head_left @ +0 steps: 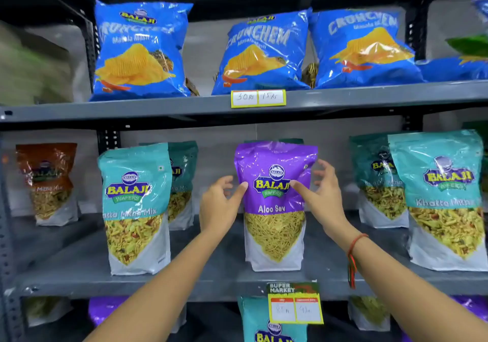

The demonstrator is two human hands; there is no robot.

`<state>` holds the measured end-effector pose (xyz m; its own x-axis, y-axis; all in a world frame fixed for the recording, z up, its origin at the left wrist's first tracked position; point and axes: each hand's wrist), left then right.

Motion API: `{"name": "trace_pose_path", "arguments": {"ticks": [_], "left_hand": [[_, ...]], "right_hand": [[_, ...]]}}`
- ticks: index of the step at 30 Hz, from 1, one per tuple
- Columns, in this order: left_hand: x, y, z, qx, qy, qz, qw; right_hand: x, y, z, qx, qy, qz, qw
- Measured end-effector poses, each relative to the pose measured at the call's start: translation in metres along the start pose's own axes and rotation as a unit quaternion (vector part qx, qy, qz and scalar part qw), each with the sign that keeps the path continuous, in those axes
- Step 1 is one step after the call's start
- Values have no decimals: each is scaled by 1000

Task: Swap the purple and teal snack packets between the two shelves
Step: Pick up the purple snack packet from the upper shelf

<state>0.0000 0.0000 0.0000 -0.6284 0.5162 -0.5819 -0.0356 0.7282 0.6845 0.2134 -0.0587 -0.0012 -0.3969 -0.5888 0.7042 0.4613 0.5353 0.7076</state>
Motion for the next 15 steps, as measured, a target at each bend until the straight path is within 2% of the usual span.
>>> {"name": "trace_pose_path", "arguments": {"ticks": [3,5,11,15], "left_hand": [[9,-4,12,64,-83,-35,994],[13,-7,23,88,-145,-57,984],[9,-9,34,50,-175,-98,978],[8,-13,24,21,-169,-109,979]], "right_hand": [[-15,-1,3,81,131,161,975],[-27,-2,4,124,148,205,959],[-40,1,5,63,143,206,966],[-28,-7,6,53,153,183,970]]}}
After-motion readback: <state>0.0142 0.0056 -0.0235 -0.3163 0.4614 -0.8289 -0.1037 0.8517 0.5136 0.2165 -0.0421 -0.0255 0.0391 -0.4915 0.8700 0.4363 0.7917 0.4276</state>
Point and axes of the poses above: each hand's wrist, its own y-axis towards the middle knuckle, its own z-axis out of the palm, x = y × z, and after that the axes turned 14 degrees about y, right-handed
